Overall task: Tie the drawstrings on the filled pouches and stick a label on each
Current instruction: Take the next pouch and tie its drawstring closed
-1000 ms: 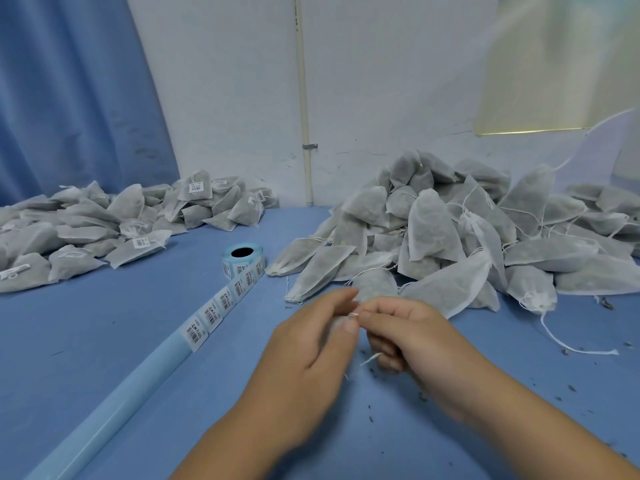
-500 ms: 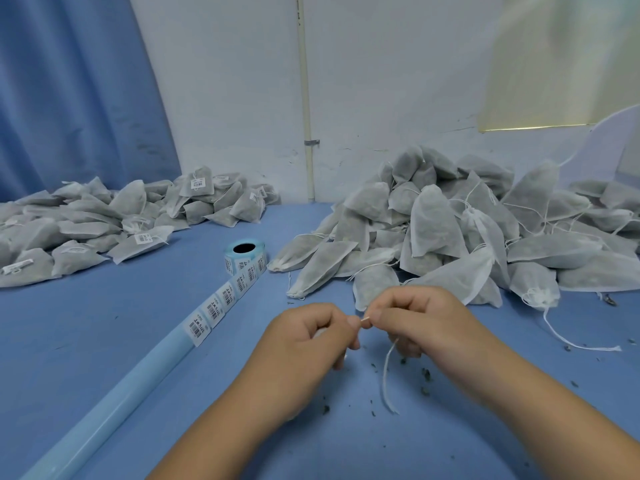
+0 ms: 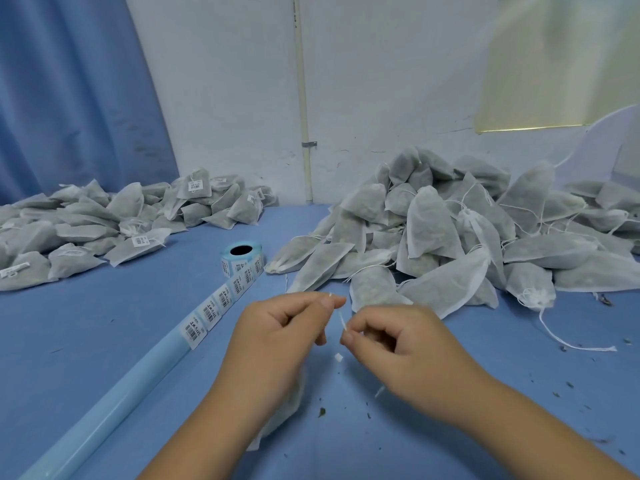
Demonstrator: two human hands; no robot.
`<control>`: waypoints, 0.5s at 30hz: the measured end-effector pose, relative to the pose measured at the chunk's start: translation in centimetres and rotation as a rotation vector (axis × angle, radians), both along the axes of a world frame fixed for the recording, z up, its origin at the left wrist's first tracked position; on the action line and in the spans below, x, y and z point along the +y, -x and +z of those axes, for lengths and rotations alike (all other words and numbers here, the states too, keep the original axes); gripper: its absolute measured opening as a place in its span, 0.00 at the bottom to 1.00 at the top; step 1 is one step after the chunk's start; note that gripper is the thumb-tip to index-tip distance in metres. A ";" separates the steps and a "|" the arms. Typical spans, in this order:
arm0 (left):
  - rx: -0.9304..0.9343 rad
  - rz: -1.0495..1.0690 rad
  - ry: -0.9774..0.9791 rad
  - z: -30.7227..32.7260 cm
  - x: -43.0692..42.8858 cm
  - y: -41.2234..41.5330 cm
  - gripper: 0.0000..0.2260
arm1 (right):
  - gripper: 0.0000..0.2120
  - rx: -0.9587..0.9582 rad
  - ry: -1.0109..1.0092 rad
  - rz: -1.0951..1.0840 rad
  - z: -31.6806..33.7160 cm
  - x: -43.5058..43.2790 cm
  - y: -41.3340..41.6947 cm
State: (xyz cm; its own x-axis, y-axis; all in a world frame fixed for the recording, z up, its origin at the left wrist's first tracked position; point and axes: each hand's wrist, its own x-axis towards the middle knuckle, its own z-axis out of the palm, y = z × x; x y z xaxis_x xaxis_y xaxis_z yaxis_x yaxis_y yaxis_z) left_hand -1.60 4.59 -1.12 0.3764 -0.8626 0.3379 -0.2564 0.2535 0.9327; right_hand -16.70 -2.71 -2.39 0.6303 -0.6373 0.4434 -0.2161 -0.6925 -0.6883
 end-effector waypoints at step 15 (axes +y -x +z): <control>-0.227 -0.242 -0.135 -0.1 0.6 0.5 0.08 | 0.09 -0.253 -0.235 -0.057 1.1 -0.3 0.5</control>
